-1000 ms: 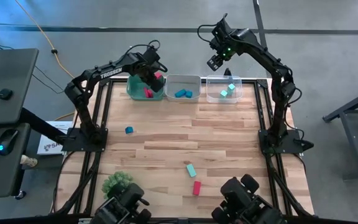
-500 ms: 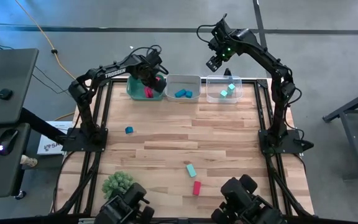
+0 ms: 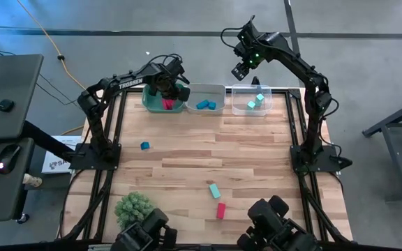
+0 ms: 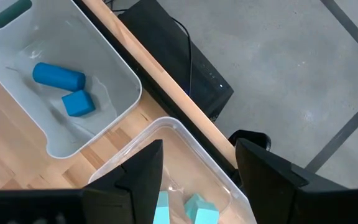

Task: Sort & place blocks by color
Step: Put the red block into the green bin, then put the blue block into the gray bin

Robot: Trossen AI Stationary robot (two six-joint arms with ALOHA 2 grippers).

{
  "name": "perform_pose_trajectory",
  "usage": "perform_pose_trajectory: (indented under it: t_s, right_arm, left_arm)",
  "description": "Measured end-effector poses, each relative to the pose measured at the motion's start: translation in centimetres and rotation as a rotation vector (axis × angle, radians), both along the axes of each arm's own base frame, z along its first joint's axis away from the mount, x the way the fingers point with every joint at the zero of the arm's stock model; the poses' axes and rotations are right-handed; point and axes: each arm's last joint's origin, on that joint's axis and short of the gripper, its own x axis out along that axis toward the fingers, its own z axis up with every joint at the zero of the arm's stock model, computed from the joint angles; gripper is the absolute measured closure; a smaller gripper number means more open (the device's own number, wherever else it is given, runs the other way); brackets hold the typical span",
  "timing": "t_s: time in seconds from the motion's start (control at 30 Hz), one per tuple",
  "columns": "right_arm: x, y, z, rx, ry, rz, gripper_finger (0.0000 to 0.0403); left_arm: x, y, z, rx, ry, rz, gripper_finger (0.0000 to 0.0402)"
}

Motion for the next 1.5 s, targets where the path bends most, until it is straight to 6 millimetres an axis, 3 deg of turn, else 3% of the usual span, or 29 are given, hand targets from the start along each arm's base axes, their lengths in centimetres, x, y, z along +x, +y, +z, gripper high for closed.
perform_pose_trajectory:
  t_s: [0.3,0.7,0.83,1.5]
  right_arm:
    - [0.0,0.0,0.0,0.0,0.0,-0.001,0.021]
    - [0.0,0.0,0.0,0.001,-0.002,-0.006,0.021]
    - [0.0,0.0,0.0,0.006,-0.008,-0.023,0.021]
    - [-0.1,0.1,-0.1,0.018,0.002,-0.024,0.021]
  left_arm:
    - [0.4,-0.2,-0.2,0.015,0.022,0.016,0.0401]
    - [0.9,0.6,-3.0,-0.028,0.07,0.009,0.0401]
    - [0.9,0.9,-2.6,-0.001,0.046,0.015,0.0398]
    - [0.9,0.8,-2.7,-0.03,0.027,-0.014,0.0295]
